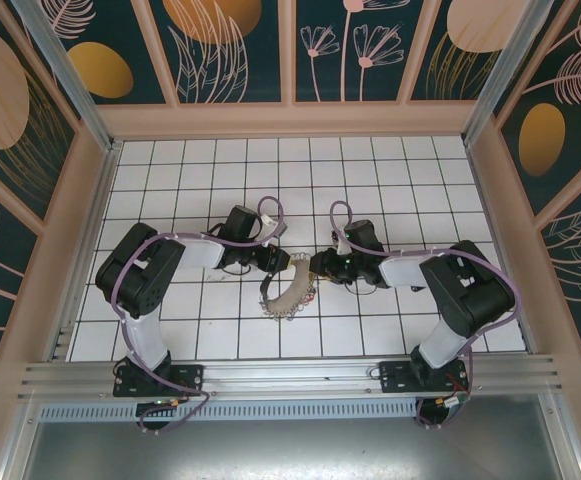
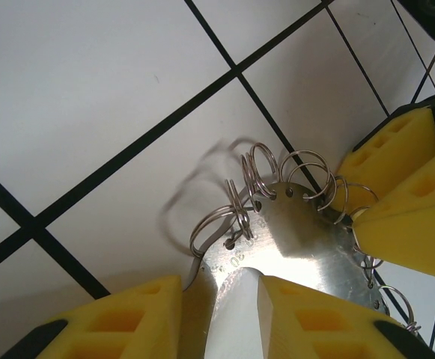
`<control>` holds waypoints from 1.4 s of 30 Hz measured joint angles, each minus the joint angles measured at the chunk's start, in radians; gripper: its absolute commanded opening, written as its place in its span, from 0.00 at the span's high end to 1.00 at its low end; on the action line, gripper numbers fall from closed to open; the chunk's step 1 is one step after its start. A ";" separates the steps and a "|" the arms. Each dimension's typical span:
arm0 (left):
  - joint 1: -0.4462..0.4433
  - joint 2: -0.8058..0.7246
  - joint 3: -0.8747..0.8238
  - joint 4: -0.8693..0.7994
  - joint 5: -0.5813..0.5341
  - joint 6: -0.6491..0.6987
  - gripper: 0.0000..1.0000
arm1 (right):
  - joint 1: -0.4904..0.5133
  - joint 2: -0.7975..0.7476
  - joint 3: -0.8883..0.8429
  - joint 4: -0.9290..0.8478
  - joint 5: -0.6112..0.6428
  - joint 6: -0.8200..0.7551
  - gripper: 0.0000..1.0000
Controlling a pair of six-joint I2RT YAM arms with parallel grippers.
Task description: Put the keys on the keyring
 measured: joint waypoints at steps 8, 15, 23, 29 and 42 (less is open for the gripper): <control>0.000 0.000 -0.007 0.024 -0.002 -0.022 0.67 | 0.001 0.043 0.017 0.043 -0.022 0.008 0.73; 0.000 0.000 -0.014 0.043 -0.003 -0.036 0.67 | 0.016 0.068 0.035 0.048 0.001 0.007 0.86; -0.001 -0.054 -0.023 0.037 -0.070 -0.041 0.63 | 0.016 0.056 0.035 0.069 0.009 0.003 1.00; 0.044 -0.238 0.000 -0.007 -0.174 -0.066 0.39 | 0.016 -0.103 0.019 0.074 0.039 -0.065 1.00; 0.152 -0.512 0.079 0.024 -0.044 -0.032 0.11 | -0.045 -0.448 -0.017 0.212 0.056 -0.260 1.00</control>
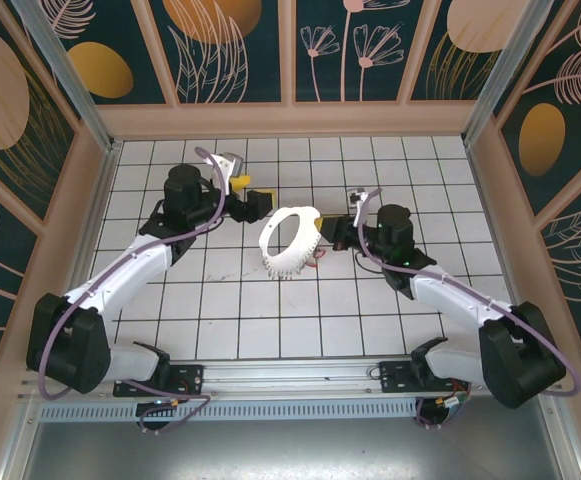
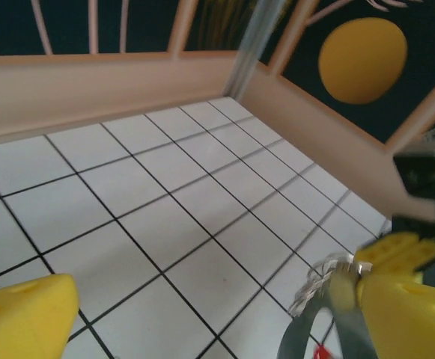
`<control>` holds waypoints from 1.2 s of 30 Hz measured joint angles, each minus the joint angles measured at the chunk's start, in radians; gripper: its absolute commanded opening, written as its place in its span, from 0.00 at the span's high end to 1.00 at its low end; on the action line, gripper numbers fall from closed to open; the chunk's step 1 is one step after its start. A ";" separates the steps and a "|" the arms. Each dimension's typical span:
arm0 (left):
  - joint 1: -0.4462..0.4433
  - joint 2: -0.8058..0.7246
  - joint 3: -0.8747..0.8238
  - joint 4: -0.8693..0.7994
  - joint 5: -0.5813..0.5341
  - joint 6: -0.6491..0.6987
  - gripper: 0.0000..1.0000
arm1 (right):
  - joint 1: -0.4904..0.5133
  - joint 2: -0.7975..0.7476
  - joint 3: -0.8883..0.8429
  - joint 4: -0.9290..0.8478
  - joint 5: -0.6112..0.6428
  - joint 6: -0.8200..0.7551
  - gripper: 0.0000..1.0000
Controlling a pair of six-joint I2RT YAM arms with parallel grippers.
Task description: Put the keys on the keyring
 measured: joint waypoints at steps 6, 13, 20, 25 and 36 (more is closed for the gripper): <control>0.001 0.107 0.060 -0.100 0.240 0.065 0.28 | -0.006 -0.029 0.009 0.029 -0.003 -0.043 1.00; 0.001 0.143 0.078 -0.229 0.372 0.156 0.72 | -0.006 -0.029 0.011 0.050 -0.004 -0.042 1.00; 0.000 0.141 0.113 -0.260 0.454 0.193 1.00 | -0.010 -0.035 0.011 0.052 0.009 -0.067 0.90; -0.003 0.111 0.145 -0.299 0.453 0.242 1.00 | -0.008 -0.098 0.027 -0.026 0.064 -0.133 0.63; 0.001 -0.084 0.188 -0.356 0.364 0.480 1.00 | -0.014 -0.434 -0.002 -0.084 0.178 -0.354 0.53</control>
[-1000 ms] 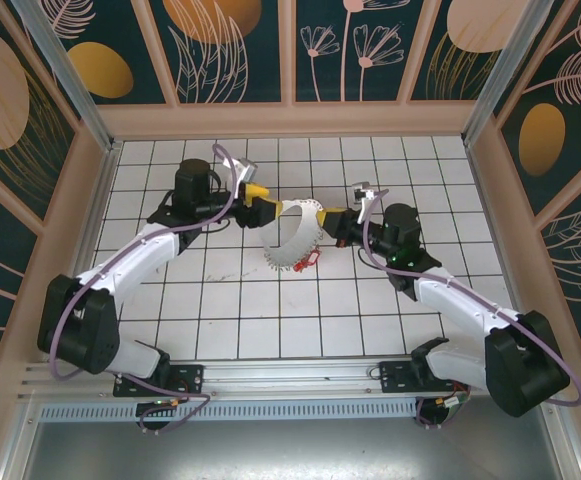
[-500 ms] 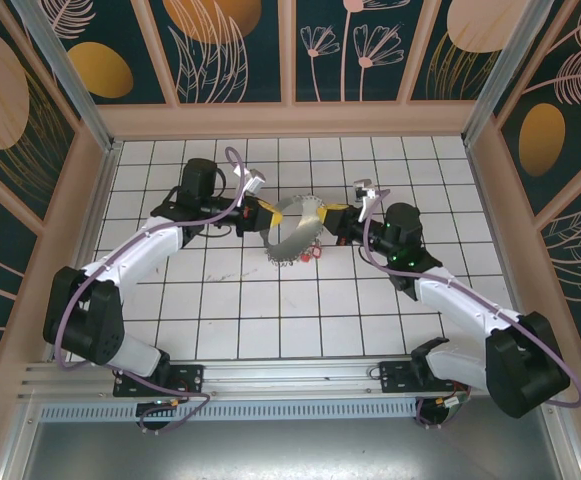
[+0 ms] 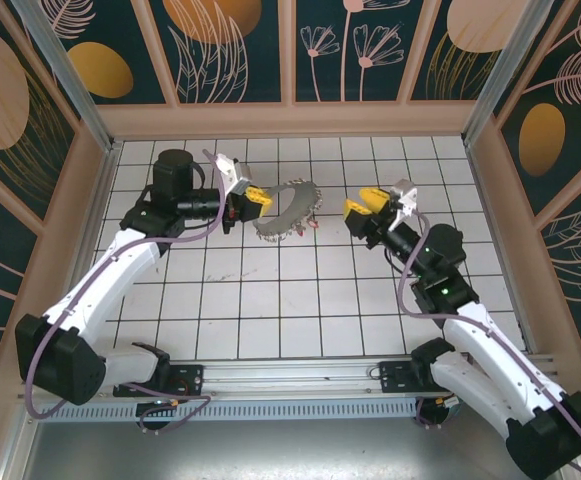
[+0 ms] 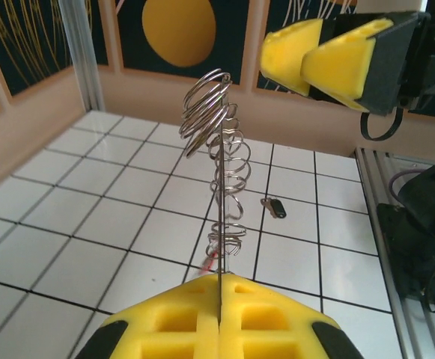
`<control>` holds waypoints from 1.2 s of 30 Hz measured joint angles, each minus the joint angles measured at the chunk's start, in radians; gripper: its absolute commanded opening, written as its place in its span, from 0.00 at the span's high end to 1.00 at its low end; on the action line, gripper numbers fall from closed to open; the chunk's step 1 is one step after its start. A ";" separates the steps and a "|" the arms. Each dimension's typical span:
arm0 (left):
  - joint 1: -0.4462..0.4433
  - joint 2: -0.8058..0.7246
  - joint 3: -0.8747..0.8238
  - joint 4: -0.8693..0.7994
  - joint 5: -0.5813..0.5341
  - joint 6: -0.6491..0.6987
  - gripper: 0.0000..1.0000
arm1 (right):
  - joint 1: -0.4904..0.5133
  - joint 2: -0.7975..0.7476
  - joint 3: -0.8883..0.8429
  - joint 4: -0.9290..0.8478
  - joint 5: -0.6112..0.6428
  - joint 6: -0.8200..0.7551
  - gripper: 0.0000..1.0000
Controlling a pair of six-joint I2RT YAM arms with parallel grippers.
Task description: Put the keys on the keyring
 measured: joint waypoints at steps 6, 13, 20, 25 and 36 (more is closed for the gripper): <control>-0.001 0.028 0.118 -0.159 -0.094 0.102 1.00 | 0.030 0.017 -0.063 0.006 -0.103 -0.205 0.67; -0.047 0.328 0.579 -0.654 -0.512 0.249 1.00 | 0.119 0.097 -0.188 0.090 -0.066 -0.364 0.69; -0.114 0.404 0.796 -0.908 -0.539 0.256 1.00 | 0.224 0.244 -0.189 0.233 -0.026 -0.427 0.72; -0.122 0.415 0.934 -0.980 -0.488 0.258 1.00 | 0.306 0.340 -0.189 0.333 0.026 -0.461 0.79; -0.158 0.428 0.943 -1.061 -0.452 0.259 1.00 | 0.396 0.442 -0.189 0.576 0.156 -0.482 0.78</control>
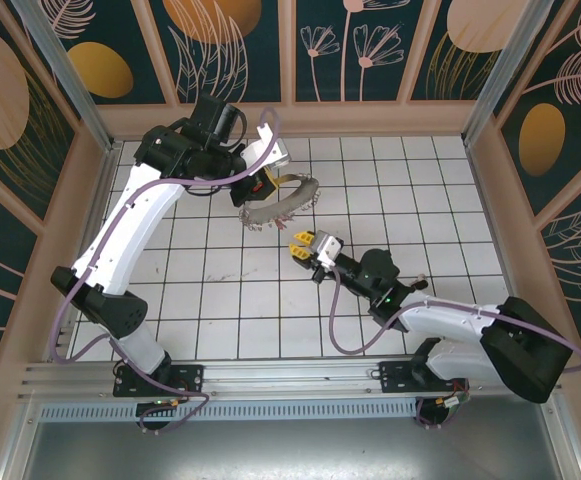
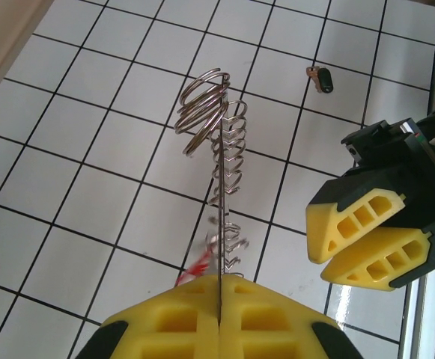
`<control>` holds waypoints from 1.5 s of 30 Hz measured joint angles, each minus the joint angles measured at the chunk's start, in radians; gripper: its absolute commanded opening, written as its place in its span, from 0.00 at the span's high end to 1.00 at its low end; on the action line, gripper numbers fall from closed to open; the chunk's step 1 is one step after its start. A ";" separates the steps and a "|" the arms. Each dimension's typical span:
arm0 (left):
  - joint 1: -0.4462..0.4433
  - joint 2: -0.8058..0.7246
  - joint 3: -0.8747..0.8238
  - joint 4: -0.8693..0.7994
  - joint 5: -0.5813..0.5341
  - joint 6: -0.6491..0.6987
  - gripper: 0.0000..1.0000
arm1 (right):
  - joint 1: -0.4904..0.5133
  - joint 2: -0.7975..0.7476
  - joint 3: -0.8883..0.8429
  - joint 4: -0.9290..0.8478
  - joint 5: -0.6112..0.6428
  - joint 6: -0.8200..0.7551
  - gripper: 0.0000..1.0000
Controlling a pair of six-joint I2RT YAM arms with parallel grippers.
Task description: Put the keys on the keyring
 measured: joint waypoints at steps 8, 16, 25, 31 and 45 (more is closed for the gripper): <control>0.000 0.000 0.008 -0.013 0.005 0.000 1.00 | 0.008 0.061 0.000 0.063 0.061 0.000 0.76; -0.002 -0.005 0.008 -0.013 0.005 0.000 1.00 | 0.023 0.095 0.001 0.090 0.087 0.001 0.76; -0.003 -0.021 0.008 -0.013 0.010 0.000 1.00 | 0.032 0.124 0.011 0.099 0.109 0.005 0.77; -0.004 -0.028 0.008 -0.013 0.011 0.001 1.00 | 0.033 0.140 0.011 0.106 0.131 0.013 0.77; -0.009 -0.030 0.008 -0.016 0.007 0.003 1.00 | 0.034 0.152 0.011 0.191 0.124 0.039 0.80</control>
